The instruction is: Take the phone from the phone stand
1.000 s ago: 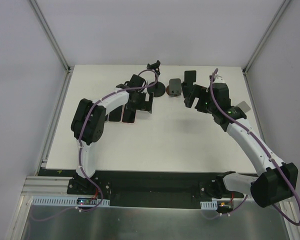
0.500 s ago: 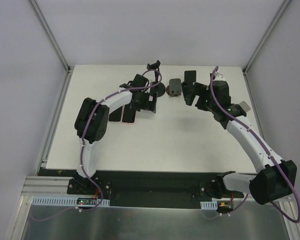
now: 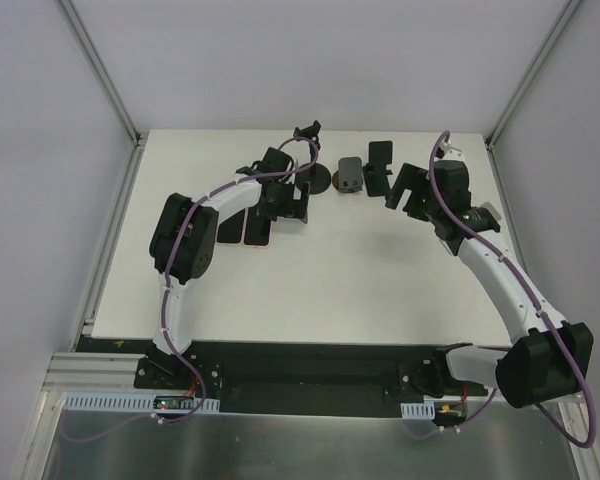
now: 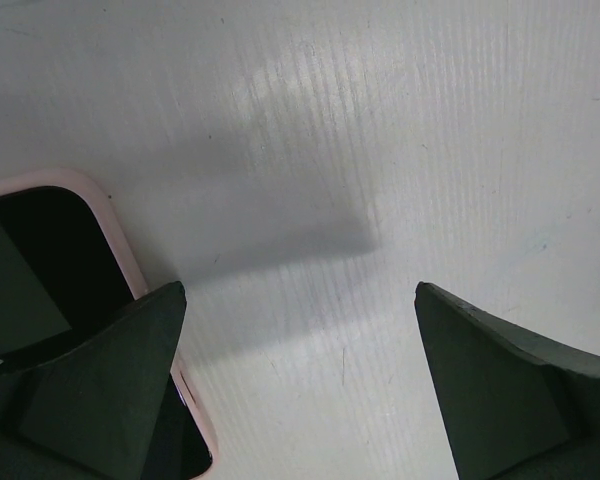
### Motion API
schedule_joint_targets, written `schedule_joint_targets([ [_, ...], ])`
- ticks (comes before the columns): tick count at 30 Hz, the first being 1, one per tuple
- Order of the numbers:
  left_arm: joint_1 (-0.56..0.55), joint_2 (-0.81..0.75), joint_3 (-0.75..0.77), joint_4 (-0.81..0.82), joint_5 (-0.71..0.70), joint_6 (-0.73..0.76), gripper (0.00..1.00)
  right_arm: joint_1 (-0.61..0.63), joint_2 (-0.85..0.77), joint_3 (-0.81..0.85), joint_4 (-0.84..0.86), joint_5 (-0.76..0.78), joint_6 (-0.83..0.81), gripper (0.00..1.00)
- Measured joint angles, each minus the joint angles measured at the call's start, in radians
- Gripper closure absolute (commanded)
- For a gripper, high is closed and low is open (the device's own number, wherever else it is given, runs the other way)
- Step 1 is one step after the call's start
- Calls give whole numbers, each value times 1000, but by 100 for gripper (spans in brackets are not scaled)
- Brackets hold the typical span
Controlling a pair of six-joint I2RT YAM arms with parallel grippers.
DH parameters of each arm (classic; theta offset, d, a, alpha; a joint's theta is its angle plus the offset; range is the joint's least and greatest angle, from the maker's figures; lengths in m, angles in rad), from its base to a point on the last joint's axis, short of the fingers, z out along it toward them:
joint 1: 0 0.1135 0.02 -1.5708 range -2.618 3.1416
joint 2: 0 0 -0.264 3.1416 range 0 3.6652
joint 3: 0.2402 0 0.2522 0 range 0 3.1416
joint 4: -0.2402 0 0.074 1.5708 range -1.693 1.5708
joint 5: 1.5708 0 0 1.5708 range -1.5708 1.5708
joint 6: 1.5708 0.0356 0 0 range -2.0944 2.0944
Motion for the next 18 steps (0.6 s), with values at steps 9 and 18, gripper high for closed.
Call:
schedule_joint_targets([
  [9,2,-7,0,-2,7,-6,1,-93,-1,0,-29,52,-6,4],
  [18,27,-240,-35,-51,10,-1,1,-248,-1,0,-108,175,23,4],
])
